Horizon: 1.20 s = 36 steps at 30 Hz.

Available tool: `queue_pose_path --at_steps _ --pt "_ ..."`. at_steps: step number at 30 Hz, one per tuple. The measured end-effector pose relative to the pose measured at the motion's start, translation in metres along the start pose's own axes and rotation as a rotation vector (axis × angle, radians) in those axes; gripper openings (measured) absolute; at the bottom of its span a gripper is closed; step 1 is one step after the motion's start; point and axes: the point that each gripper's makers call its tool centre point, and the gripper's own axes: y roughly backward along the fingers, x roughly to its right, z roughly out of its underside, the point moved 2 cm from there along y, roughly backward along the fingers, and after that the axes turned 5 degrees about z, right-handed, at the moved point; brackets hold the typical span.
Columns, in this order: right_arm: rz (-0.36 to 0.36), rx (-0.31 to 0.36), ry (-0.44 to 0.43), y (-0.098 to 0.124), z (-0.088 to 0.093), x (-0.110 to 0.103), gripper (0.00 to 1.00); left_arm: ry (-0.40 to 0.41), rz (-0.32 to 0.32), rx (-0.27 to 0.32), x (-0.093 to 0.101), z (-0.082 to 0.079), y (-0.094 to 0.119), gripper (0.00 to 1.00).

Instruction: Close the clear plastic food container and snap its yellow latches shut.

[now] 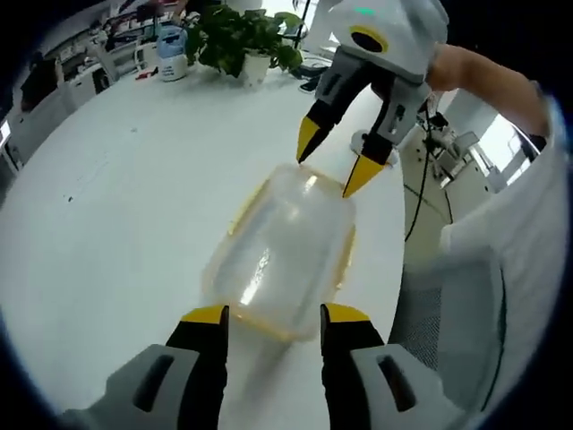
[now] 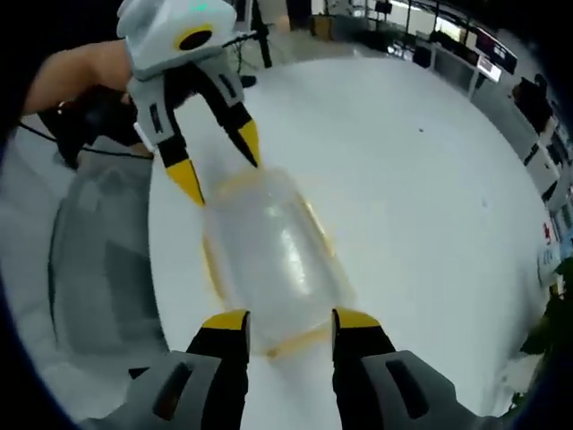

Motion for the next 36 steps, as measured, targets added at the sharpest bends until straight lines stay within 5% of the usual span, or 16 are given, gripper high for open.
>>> queue_pose_path --at_steps 18,36 --pt "-0.035 -0.006 0.134 -0.006 -0.006 -0.006 0.35 -0.235 -0.005 -0.002 0.002 -0.014 -0.006 0.4" --pt "-0.059 0.054 0.185 -0.017 -0.037 -0.014 0.34 -0.255 0.012 0.036 0.013 -0.034 -0.025 0.38"
